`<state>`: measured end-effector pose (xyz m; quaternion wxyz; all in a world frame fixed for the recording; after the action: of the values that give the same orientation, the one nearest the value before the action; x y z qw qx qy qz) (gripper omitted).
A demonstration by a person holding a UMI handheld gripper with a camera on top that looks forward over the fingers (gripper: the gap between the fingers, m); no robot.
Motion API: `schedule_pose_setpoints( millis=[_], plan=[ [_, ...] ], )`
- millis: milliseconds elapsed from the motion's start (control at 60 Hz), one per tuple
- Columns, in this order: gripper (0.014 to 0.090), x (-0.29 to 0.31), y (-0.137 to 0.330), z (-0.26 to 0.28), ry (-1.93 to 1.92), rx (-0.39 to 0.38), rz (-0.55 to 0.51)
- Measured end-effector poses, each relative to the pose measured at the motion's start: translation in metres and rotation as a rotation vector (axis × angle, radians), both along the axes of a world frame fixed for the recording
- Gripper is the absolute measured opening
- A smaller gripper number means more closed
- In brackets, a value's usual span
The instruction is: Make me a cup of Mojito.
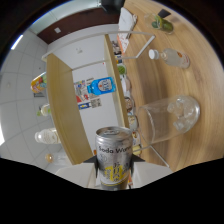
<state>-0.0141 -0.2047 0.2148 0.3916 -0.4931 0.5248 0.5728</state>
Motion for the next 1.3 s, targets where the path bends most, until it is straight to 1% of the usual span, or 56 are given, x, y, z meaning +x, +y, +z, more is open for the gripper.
schedule_pose_setpoints(
  millis=[200, 317, 433, 550, 633, 733, 900, 1000, 1133, 1300],
  plan=[
    [0.0501, 0.006, 0.005, 0.004, 0.339, 0.015, -0.022],
    [0.0501, 0.009, 0.005, 0.006, 0.454, 0.015, -0.035],
    [0.0502, 0.010, 0.005, 0.008, 0.514, 0.014, -0.043],
    [0.0503, 0.009, 0.006, 0.007, 0.474, 0.009, -0.040],
    [0.0500, 0.007, 0.004, 0.014, 0.298, 0.013, -0.026],
    [0.0503, 0.004, 0.004, 0.027, -0.027, 0.035, -0.005],
    [0.0505, -0.003, 0.006, 0.056, -0.679, 0.107, -0.003],
    [0.0505, -0.014, 0.007, 0.060, -1.017, 0.147, 0.006],
    [0.0505, -0.030, 0.016, 0.034, -1.332, 0.136, 0.037],
    [0.0500, -0.051, 0.024, -0.032, -1.567, 0.095, 0.133]
  ],
)
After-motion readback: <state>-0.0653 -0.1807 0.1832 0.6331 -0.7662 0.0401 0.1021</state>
